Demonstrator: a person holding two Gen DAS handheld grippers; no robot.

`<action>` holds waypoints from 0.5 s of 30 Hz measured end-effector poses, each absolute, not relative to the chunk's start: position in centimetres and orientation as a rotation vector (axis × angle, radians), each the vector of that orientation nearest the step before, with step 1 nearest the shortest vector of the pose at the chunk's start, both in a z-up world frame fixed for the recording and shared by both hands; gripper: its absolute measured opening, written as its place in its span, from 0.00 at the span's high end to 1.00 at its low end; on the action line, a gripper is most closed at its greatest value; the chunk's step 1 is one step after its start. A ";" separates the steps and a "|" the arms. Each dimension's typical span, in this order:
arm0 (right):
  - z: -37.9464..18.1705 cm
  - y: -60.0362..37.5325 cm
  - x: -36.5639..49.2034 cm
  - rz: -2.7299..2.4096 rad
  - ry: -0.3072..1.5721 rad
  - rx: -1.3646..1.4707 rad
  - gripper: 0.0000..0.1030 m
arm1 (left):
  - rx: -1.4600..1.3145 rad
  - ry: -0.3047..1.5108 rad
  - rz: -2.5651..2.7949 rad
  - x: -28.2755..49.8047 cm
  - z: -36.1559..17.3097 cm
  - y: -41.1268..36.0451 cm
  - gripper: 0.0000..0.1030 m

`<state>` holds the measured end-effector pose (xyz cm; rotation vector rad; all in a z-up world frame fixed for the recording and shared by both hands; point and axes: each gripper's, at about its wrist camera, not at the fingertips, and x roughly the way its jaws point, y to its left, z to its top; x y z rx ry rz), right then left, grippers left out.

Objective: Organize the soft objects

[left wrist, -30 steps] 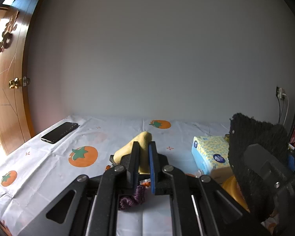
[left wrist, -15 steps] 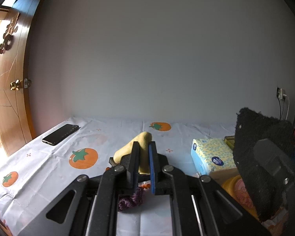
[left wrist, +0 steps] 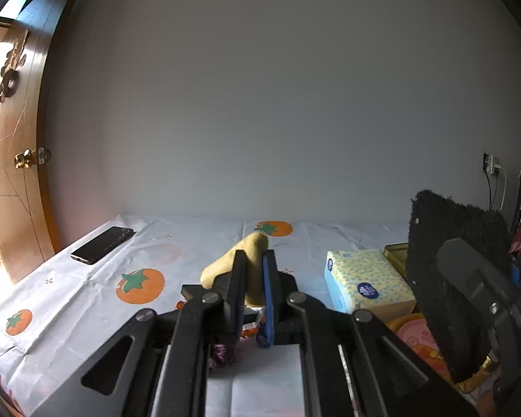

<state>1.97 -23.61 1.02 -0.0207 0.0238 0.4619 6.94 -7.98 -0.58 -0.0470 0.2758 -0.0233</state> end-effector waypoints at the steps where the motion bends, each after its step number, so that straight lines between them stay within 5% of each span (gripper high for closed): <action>1: 1.1 -23.6 1.9 0.457 0.022 -0.022 0.75 | -0.047 0.277 -0.027 7.0 -0.5 -8.1 0.94; 15: 2.2 -25.4 1.5 0.400 -0.002 -0.029 0.75 | -0.053 0.319 -0.061 7.3 0.4 -10.0 0.94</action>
